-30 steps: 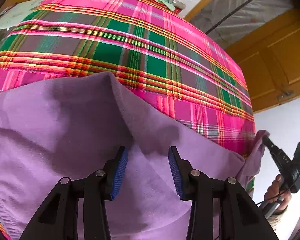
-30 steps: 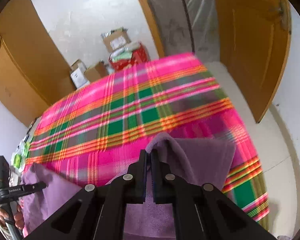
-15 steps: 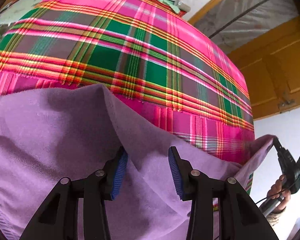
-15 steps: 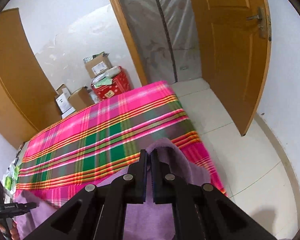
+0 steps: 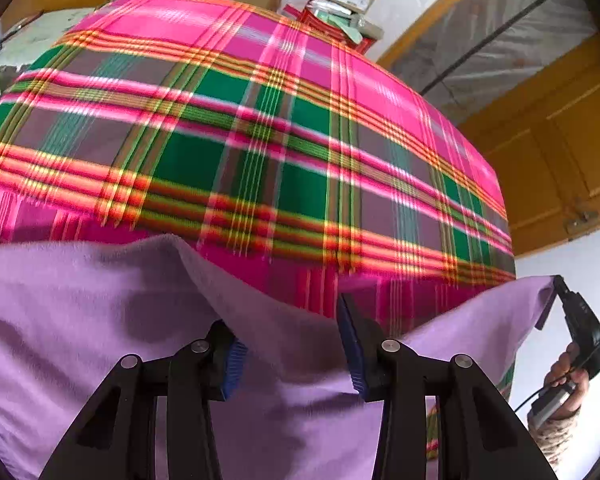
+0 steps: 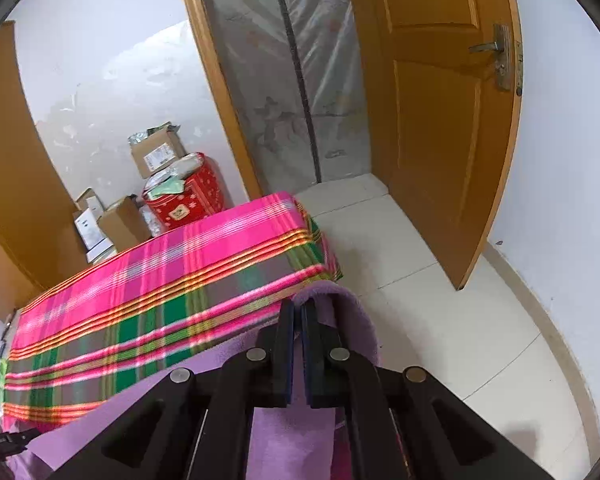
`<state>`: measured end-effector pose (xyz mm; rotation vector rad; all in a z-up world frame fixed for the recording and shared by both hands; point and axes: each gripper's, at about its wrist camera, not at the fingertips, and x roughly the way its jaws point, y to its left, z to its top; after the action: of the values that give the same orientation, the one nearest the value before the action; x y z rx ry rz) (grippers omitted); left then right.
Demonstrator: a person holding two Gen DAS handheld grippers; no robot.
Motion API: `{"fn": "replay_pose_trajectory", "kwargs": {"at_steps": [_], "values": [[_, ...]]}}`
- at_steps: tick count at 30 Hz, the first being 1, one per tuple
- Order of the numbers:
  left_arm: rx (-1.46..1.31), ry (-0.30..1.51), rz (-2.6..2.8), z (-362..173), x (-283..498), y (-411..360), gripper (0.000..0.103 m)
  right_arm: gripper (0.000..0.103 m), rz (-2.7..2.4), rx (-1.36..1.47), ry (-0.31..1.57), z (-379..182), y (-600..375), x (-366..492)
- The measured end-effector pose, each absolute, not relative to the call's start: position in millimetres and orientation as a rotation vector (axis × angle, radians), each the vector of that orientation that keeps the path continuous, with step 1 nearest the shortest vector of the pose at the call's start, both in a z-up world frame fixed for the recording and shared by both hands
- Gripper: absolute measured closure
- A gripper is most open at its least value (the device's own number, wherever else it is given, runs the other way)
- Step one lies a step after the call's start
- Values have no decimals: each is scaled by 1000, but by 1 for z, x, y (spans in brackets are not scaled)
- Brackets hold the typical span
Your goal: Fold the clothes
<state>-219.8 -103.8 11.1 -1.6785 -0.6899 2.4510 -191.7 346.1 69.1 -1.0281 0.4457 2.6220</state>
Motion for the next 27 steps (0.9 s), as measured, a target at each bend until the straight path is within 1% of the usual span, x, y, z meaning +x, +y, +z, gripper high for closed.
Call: {"fn": "replay_pose_trajectory", "kwargs": {"at_steps": [4, 11, 18, 24, 27], "values": [[-1666, -633, 2478, 13, -226, -96, 59, 100, 2599, -1035, 421, 63, 351, -207], [-1657, -614, 2507, 11, -237, -90, 59, 100, 2552, -1031, 382, 58, 358, -234], [-1636, -550, 2548, 11, -250, -85, 59, 100, 2508, -1068, 348, 47, 362, -265], [-1574, -476, 2547, 25, -232, -76, 59, 99, 2471, -1121, 322, 27, 362, -280], [-1541, -439, 2543, 32, -222, -71, 59, 99, 2464, -1148, 338, 20, 365, -281]]}}
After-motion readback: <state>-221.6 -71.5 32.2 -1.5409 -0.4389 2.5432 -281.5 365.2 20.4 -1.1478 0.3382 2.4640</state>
